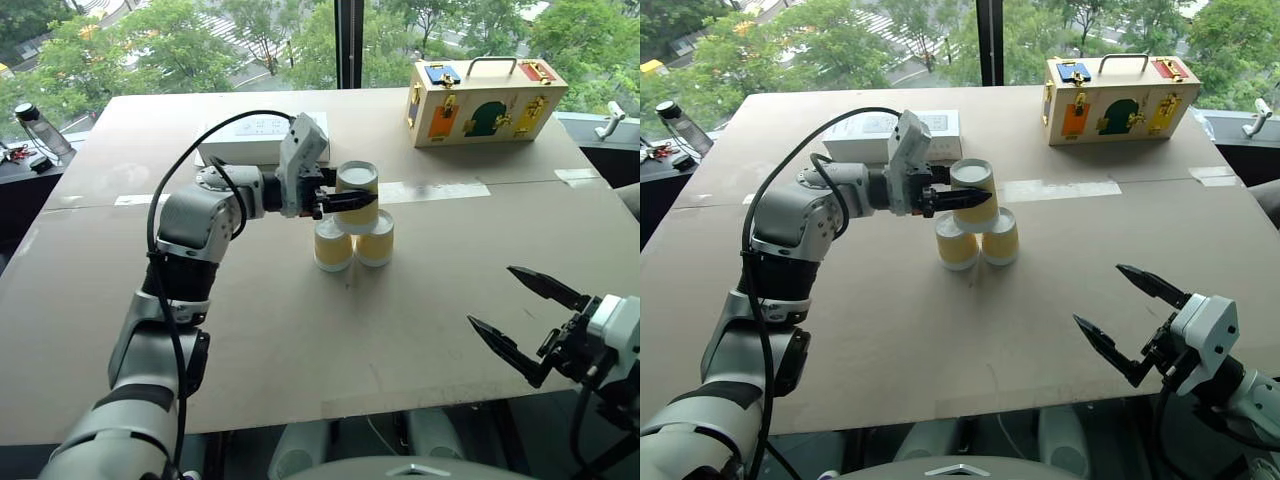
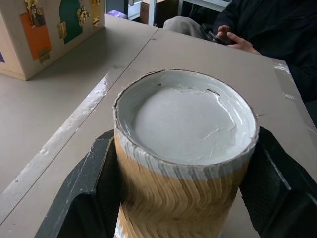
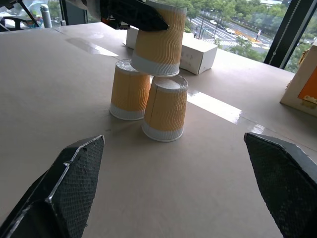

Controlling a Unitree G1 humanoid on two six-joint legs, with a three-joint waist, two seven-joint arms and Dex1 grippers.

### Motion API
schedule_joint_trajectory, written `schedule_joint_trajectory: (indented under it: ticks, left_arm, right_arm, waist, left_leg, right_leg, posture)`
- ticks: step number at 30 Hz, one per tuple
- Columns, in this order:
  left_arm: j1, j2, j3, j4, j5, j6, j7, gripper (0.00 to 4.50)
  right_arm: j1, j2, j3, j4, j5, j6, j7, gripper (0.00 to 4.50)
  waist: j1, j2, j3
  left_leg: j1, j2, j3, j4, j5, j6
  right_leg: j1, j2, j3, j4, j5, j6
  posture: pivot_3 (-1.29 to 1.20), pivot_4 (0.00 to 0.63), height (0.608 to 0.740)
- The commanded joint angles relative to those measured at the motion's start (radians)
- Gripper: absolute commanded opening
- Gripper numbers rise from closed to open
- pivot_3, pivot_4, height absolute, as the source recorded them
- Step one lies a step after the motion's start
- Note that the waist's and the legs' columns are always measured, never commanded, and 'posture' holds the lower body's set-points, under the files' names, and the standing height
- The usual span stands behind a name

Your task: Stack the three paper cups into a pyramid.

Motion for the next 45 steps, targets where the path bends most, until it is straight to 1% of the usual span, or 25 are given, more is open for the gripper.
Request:
schedule_joint_trajectory:
  ticks: [1,3,4,6,7,11,16,19,21,23,25,26,30,34,39,41,45]
  left_arm:
    - [0.004,-0.011,0.006,-0.012,0.024,-0.045,-0.008,2.58]
    - [0.010,-0.021,0.015,-0.019,0.022,-0.044,-0.004,2.58]
    - [0.012,-0.023,0.019,-0.022,0.020,-0.042,-0.005,3.61]
    - [0.016,-0.027,0.028,-0.030,0.015,-0.038,-0.004,4.41]
    - [0.018,-0.029,0.034,-0.035,0.016,-0.041,0.000,4.47]
    - [0.027,-0.015,0.072,-0.064,0.002,-0.032,0.013,4.47]
    - [0.064,0.040,0.212,-0.151,-0.090,0.048,0.050,4.47]
    - [0.125,0.081,0.292,-0.224,-0.159,0.117,0.068,4.47]
    - [0.190,0.106,0.346,-0.266,-0.166,0.100,0.083,4.47]
    - [0.249,0.095,0.415,-0.301,-0.177,0.079,0.143,4.47]
    - [0.304,0.070,0.472,-0.330,-0.233,0.040,0.122,4.47]
    - [0.336,0.072,0.487,-0.348,-0.260,0.031,0.093,4.47]
    - [0.508,0.105,0.565,-0.410,-0.309,0.033,0.068,4.47]
    - [0.709,0.136,0.603,-0.448,-0.284,-0.025,0.031,4.47]
    - [0.942,0.136,0.632,-0.450,-0.215,-0.146,0.000,4.47]
    - [1.021,0.134,0.639,-0.436,-0.187,-0.193,-0.010,4.47]
    - [1.144,0.131,0.639,-0.421,-0.148,-0.261,-0.027,4.47]
  right_arm:
    - [-0.022,-0.011,-0.022,-0.024,0.007,-0.020,0.002,4.50]
    - [-0.036,-0.020,-0.025,-0.020,0.015,-0.015,0.009,4.50]
    - [-0.043,-0.024,-0.026,-0.018,0.021,-0.013,0.013,4.50]
    - [-0.057,-0.031,-0.026,-0.015,0.036,-0.008,0.017,4.50]
    - [-0.065,-0.033,-0.026,-0.014,0.044,-0.006,0.019,4.50]
    - [-0.087,-0.040,-0.023,-0.010,0.076,0.001,0.031,4.50]
    - [-0.119,-0.038,-0.036,-0.004,0.153,0.002,0.041,4.50]
    - [-0.143,-0.041,-0.043,0.006,0.183,0.001,0.045,4.50]
    - [-0.158,-0.044,-0.043,0.019,0.197,0.001,0.054,4.50]
    - [-0.158,-0.051,-0.043,0.028,0.201,0.003,0.068,4.50]
    - [-0.155,-0.056,-0.049,0.038,0.207,0.004,0.081,4.50]
    - [-0.153,-0.060,-0.054,0.043,0.209,0.005,0.087,4.50]
    - [-0.136,-0.087,-0.093,0.080,0.222,0.009,0.131,4.50]
    - [-0.101,-0.110,-0.148,0.135,0.229,0.013,0.182,4.50]
    - [-0.024,-0.122,-0.216,0.231,0.203,0.005,0.259,4.50]
    - [0.016,-0.123,-0.244,0.284,0.181,-0.010,0.301,4.50]
    - [0.056,-0.118,-0.269,0.381,0.129,-0.049,0.357,4.50]
  waist:
    - [0.000,0.000,0.000]
    - [0.000,0.000,0.000]
    - [0.000,0.000,0.000]
    - [0.000,0.000,0.000]
    - [0.000,0.000,0.000]
    - [0.000,0.000,0.000]
    - [-0.004,0.000,0.000]
    - [-0.002,0.000,0.000]
    - [-0.002,0.000,0.000]
    - [-0.001,0.000,0.000]
    - [0.004,0.000,0.000]
    - [0.007,0.000,0.000]
    - [0.009,0.000,0.000]
    - [0.005,0.000,0.000]
    - [0.015,0.000,0.000]
    - [0.025,0.000,0.000]
    - [0.027,0.000,0.000]
  left_leg:
    - [0.000,0.000,0.000,0.000,0.000,0.000]
    - [0.000,0.000,0.000,0.000,0.000,0.000]
    - [0.000,0.000,0.000,0.000,0.000,0.000]
    - [0.000,0.000,0.000,0.000,0.000,0.000]
    - [0.000,0.000,0.000,0.000,0.000,0.000]
    - [0.000,0.000,0.000,0.000,0.000,0.000]
    - [0.000,0.001,0.000,0.000,0.000,0.000]
    - [0.000,0.001,0.000,0.000,0.000,0.000]
    - [0.000,0.001,0.000,0.000,0.000,0.000]
    - [0.000,0.001,0.001,0.000,0.000,0.000]
    - [0.000,0.001,0.000,0.000,0.000,0.000]
    - [0.000,0.001,0.000,0.000,0.000,0.000]
    - [0.000,0.001,0.001,0.000,0.000,0.000]
    - [0.001,0.001,0.003,-0.001,0.000,0.000]
    - [0.001,0.001,0.003,-0.001,0.000,0.000]
    - [0.001,0.002,0.003,-0.001,-0.001,0.001]
    - [0.001,0.002,0.004,-0.001,-0.001,0.001]
  right_leg:
    - [0.000,0.000,0.000,0.000,0.000,0.000]
    - [0.000,0.000,0.000,0.000,0.000,0.000]
    - [0.000,0.000,0.000,0.000,0.000,0.000]
    - [0.000,0.000,0.000,0.000,0.000,0.000]
    - [0.000,0.000,0.000,0.000,0.000,0.000]
    - [0.000,0.000,0.000,0.000,0.000,0.000]
    - [-0.001,0.000,0.000,0.000,0.000,0.000]
    - [-0.001,0.000,0.000,0.000,0.000,0.000]
    - [-0.001,0.000,0.001,0.000,0.000,0.000]
    - [-0.001,0.000,0.001,0.000,0.000,0.000]
    - [-0.001,0.000,0.001,0.000,0.000,0.000]
    - [-0.001,0.000,0.000,0.000,0.000,0.000]
    - [-0.001,-0.001,0.001,0.000,0.000,-0.001]
    - [-0.001,-0.001,0.003,0.000,0.000,-0.001]
    - [-0.001,-0.002,0.003,0.000,-0.002,-0.005]
    - [0.000,-0.002,0.003,0.000,-0.002,-0.005]
    - [0.000,-0.003,0.002,-0.001,-0.003,-0.004]
  posture:
    - [0.00,0.150,0.740]
    - [0.00,0.150,0.740]
    - [0.00,0.150,0.740]
    - [0.00,0.150,0.740]
    - [0.00,0.150,0.740]
    - [0.00,0.150,0.740]
    - [0.00,0.150,0.740]
    - [0.00,0.150,0.740]
    - [0.00,0.150,0.740]
    - [0.00,0.150,0.740]
    - [0.00,0.150,0.740]
    - [0.00,0.150,0.740]
    - [0.00,0.150,0.740]
    - [0.00,0.150,0.740]
    - [0.00,0.150,0.740]
    - [0.00,0.150,0.740]
    - [0.00,0.150,0.740]
